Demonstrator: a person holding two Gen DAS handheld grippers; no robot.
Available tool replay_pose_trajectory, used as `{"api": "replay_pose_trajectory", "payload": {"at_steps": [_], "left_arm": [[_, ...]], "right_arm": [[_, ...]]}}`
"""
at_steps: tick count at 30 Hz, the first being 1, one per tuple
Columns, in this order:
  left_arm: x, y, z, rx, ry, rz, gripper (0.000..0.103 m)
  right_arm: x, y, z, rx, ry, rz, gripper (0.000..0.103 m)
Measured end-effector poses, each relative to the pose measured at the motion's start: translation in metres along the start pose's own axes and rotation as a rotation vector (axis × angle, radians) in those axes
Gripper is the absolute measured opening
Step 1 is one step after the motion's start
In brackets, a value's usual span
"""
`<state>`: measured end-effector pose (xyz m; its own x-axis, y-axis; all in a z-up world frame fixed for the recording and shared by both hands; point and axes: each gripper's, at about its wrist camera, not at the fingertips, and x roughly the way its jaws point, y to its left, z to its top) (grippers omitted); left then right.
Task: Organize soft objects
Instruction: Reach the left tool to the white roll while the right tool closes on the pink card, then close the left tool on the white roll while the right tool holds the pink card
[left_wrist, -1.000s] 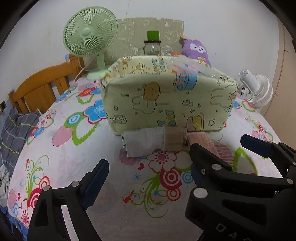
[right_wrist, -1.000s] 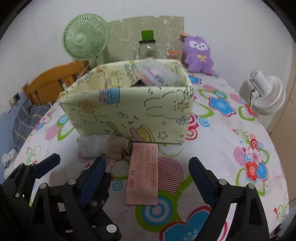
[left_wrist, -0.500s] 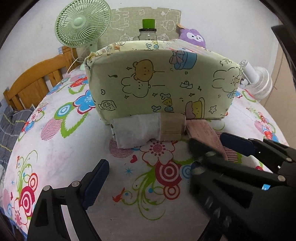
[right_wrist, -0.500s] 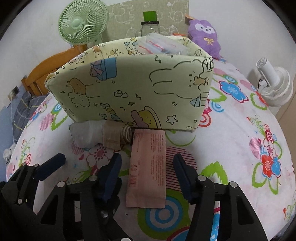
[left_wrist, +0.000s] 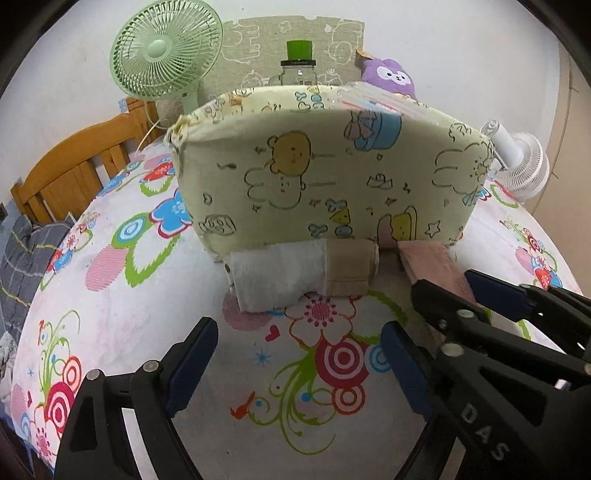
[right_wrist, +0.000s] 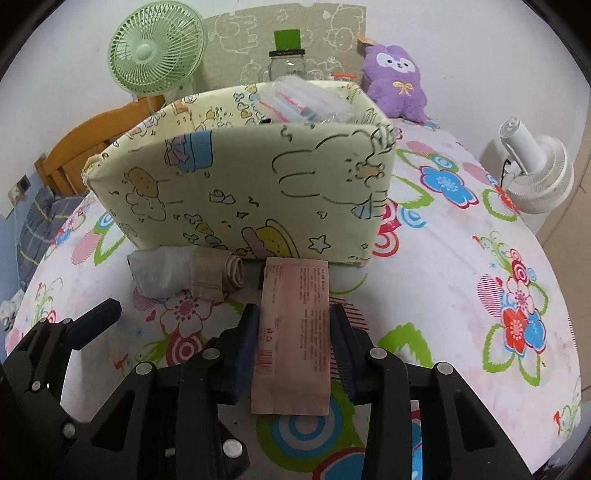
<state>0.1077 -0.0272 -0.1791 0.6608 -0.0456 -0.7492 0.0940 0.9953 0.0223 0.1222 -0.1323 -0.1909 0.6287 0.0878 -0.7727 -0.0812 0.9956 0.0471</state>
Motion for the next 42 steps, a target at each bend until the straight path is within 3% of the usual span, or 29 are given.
{"api": "replay_pose_trajectory", "payload": {"at_steps": [9, 12, 34, 36, 42], "left_arm": [[-0.005, -0.005, 0.019, 0.043, -0.021, -0.015, 0.091], [-0.003, -0.008, 0.025, 0.058, -0.028, 0.011, 0.091], [0.026, -0.012, 0.035, 0.102, 0.001, 0.020, 0.090], [0.029, -0.012, 0.035, 0.101, 0.007, 0.039, 0.082], [0.028, -0.012, 0.032, 0.101, 0.010, 0.034, 0.073]], "right_arm": [[-0.016, -0.012, 0.010, 0.071, -0.034, -0.076, 0.041], [-0.017, -0.016, 0.012, 0.091, -0.042, -0.088, 0.041], [0.001, -0.027, 0.013, 0.168, -0.002, -0.094, 0.041], [0.004, -0.028, 0.012, 0.174, 0.005, -0.093, 0.041], [0.007, -0.026, 0.013, 0.178, 0.012, -0.089, 0.041]]}}
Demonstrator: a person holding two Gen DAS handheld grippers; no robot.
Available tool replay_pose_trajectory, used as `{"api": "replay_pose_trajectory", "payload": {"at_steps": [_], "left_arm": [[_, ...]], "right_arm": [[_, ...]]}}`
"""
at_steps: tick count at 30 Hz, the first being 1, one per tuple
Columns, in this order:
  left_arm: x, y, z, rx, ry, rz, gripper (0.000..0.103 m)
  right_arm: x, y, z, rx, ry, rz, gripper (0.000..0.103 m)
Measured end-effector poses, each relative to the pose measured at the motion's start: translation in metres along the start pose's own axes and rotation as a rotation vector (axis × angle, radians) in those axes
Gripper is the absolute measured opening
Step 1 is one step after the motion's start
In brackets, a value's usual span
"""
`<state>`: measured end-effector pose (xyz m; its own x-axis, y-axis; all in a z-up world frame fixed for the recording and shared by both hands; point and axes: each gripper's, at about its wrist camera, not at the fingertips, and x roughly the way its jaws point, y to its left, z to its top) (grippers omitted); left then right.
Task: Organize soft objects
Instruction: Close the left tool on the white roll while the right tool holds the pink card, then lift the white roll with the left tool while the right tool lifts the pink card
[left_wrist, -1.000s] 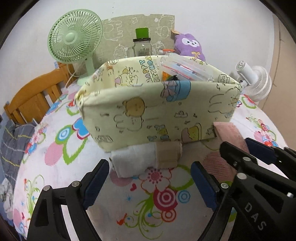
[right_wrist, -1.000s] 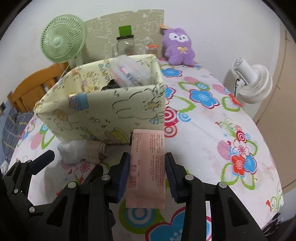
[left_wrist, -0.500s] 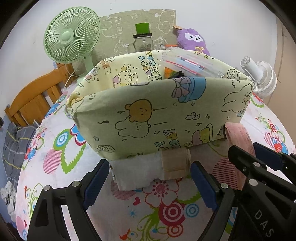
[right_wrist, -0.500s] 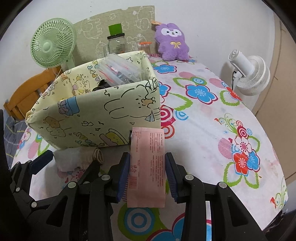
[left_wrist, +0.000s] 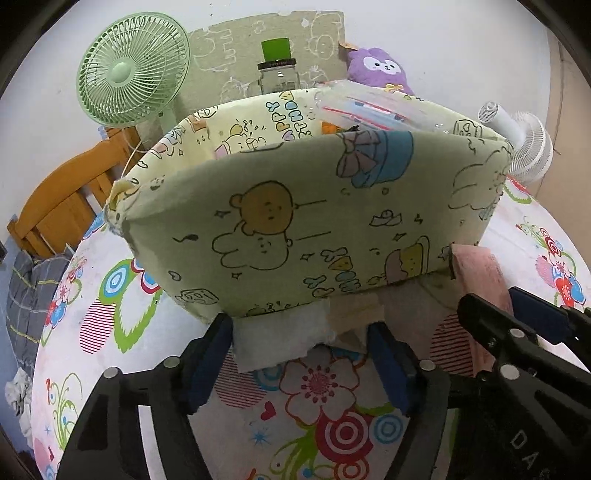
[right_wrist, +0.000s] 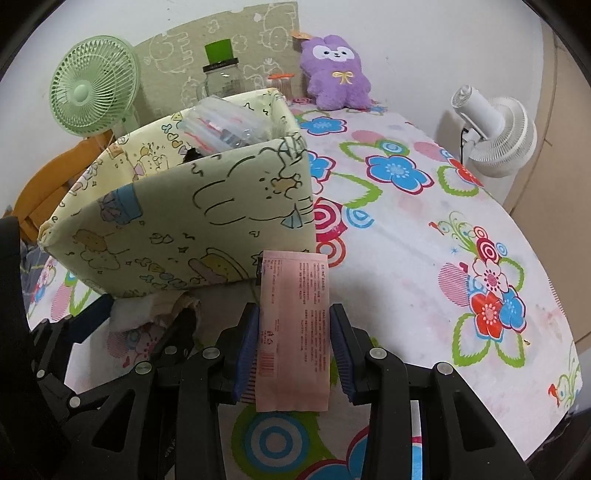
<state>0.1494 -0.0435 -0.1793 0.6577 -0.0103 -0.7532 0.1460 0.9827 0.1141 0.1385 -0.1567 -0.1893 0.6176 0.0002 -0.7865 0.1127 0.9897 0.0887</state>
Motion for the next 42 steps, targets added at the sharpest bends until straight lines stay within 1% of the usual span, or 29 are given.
{"api": "replay_pose_trajectory", "payload": {"at_steps": [7, 18, 23, 27, 42], "left_arm": [[-0.005, 0.001, -0.006, -0.004, -0.009, -0.006, 0.067], [-0.014, 0.000, -0.014, -0.021, -0.004, -0.018, 0.053], [-0.020, 0.000, -0.019, -0.040, -0.001, -0.034, 0.050], [-0.026, -0.002, -0.022, -0.042, -0.005, -0.037, 0.046], [-0.053, -0.001, -0.030, -0.075, -0.032, -0.045, 0.045]], "right_arm": [[-0.001, 0.005, -0.003, -0.013, 0.003, 0.010, 0.041], [-0.005, 0.007, -0.008, -0.026, 0.005, 0.026, 0.041], [-0.008, 0.005, -0.011, -0.030, 0.003, 0.032, 0.041], [-0.010, 0.006, -0.013, -0.035, 0.005, 0.037, 0.041], [-0.029, 0.007, -0.018, -0.056, -0.026, 0.055, 0.041]]}}
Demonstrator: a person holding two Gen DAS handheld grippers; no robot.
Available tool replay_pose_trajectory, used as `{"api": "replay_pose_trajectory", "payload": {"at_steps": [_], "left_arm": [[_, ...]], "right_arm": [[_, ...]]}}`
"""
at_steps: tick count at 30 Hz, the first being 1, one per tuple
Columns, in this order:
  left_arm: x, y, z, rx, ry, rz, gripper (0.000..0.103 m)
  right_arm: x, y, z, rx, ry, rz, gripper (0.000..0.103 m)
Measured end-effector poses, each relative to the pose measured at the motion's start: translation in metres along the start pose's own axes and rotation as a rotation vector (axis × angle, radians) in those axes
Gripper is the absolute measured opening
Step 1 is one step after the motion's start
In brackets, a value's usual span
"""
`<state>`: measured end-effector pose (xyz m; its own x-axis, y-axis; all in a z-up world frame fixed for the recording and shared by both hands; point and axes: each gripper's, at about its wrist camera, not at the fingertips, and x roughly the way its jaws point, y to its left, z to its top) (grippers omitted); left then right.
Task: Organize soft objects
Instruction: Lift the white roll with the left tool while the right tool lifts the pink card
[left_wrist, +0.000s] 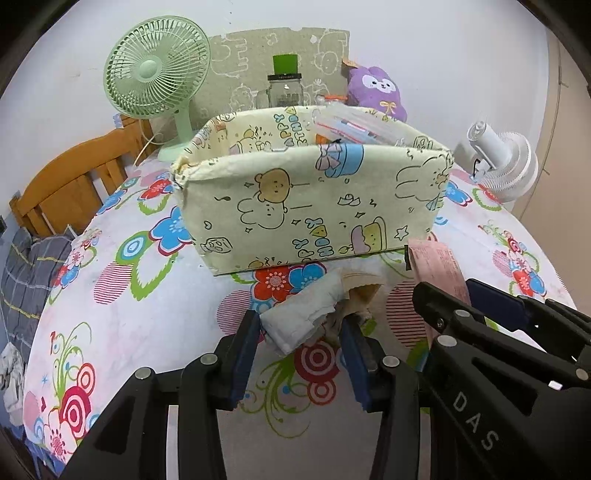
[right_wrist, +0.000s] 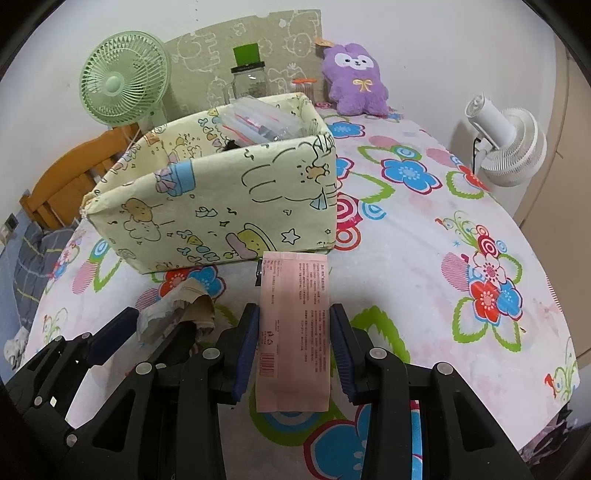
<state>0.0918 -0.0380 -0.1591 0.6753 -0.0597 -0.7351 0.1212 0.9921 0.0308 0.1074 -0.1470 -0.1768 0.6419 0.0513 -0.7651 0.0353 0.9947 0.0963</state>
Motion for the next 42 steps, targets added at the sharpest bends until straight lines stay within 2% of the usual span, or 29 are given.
{"api": "replay_pose_trajectory", "payload": {"at_steps": [18, 31, 42], "left_arm": [[-0.050, 0.003, 0.006, -0.032, -0.093, -0.005, 0.045], [-0.095, 0.002, 0.023, -0.018, -0.187, -0.012, 0.046], [-0.112, 0.005, 0.035, -0.021, -0.239, -0.006, 0.046]], "right_arm": [[-0.055, 0.009, 0.004, -0.045, -0.113, 0.011, 0.041], [-0.103, 0.017, 0.018, -0.077, -0.212, 0.044, 0.042], [-0.124, 0.025, 0.030, -0.098, -0.265, 0.064, 0.042]]}}
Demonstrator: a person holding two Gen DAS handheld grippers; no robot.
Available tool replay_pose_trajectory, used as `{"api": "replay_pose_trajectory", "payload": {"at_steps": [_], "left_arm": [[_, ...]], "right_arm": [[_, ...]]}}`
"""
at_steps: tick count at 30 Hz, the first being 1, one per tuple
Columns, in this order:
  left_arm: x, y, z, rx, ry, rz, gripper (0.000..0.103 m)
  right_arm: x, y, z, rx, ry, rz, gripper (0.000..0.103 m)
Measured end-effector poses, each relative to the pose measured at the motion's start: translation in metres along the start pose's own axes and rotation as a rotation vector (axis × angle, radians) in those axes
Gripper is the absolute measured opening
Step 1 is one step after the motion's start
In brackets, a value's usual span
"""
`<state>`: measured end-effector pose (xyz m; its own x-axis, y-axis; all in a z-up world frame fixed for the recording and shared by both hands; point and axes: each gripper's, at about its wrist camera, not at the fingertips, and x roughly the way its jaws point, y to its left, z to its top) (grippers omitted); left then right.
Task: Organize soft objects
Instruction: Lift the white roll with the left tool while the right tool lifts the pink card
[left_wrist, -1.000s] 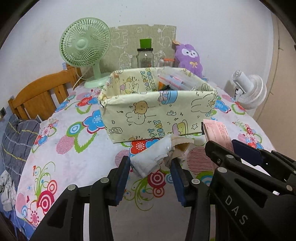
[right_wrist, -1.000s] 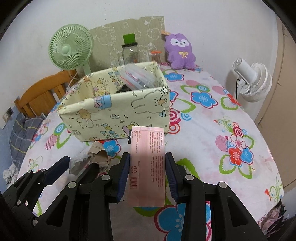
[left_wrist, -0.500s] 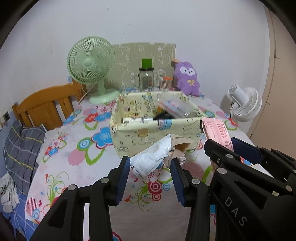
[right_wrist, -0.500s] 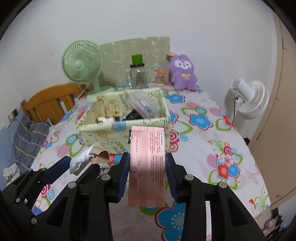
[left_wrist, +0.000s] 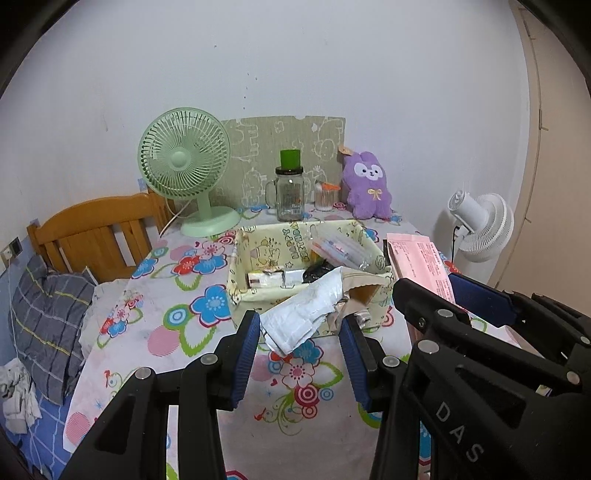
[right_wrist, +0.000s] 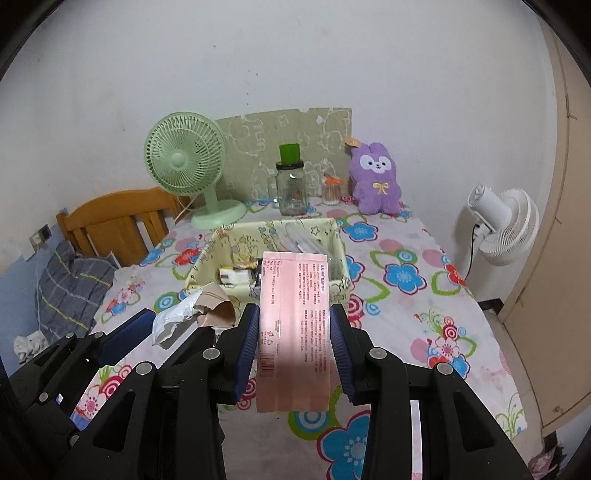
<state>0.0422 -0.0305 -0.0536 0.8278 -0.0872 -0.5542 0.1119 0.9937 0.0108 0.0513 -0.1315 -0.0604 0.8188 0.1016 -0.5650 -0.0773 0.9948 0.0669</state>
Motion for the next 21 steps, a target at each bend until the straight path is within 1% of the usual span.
{"api": "replay_pose_trajectory", "payload": {"at_steps": [11, 21], "left_arm": [[0.007, 0.005, 0.015, -0.014, -0.014, 0.016, 0.046], [0.029, 0.011, 0.033, -0.023, -0.011, 0.026, 0.046]], "right_arm": [[0.010, 0.004, 0.019, -0.017, -0.012, 0.018, 0.042], [0.033, 0.004, 0.037, -0.025, -0.008, 0.027, 0.042]]}}
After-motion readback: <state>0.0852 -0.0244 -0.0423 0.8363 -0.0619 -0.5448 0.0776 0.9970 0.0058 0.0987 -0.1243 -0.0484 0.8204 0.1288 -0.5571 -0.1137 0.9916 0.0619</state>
